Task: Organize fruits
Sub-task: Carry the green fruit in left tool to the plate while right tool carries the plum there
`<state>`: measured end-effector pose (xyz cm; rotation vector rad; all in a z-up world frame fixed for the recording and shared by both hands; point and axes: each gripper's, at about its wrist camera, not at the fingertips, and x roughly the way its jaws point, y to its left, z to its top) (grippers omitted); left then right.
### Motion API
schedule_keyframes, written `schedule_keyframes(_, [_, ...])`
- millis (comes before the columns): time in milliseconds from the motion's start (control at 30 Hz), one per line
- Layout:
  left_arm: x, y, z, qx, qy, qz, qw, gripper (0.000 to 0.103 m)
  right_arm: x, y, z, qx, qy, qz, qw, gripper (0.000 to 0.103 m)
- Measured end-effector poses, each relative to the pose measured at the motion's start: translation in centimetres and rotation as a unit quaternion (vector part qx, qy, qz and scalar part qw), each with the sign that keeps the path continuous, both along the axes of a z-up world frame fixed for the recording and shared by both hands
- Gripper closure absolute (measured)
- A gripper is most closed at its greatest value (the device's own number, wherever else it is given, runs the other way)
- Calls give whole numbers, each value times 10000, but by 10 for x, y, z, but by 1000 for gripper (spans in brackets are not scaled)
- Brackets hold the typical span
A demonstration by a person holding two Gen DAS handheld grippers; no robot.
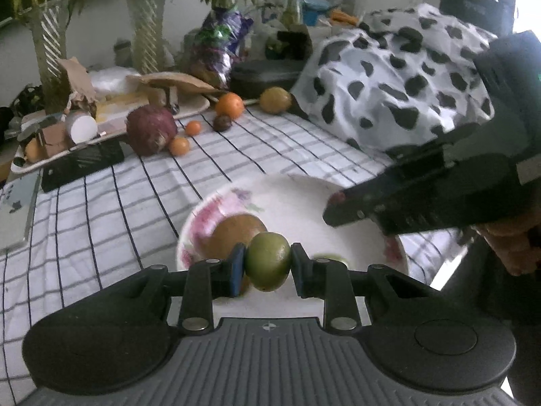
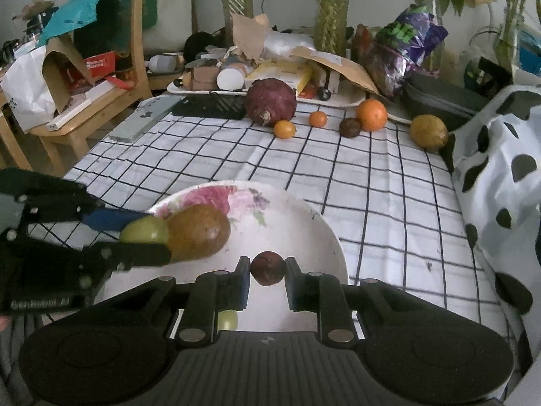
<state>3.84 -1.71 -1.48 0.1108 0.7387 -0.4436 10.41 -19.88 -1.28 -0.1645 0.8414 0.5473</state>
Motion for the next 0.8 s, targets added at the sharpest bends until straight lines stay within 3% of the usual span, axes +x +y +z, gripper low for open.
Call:
schedule_keyframes(367, [-11,-9,-7,172,328,-38,9993,75,-17,-6,-4,-93,154,-145,9997,81])
schedule_keyframes(800, [-7,-10,-13,177,440,-14,9989,75,-17,-4,-8,-193,224,-90,9995,80])
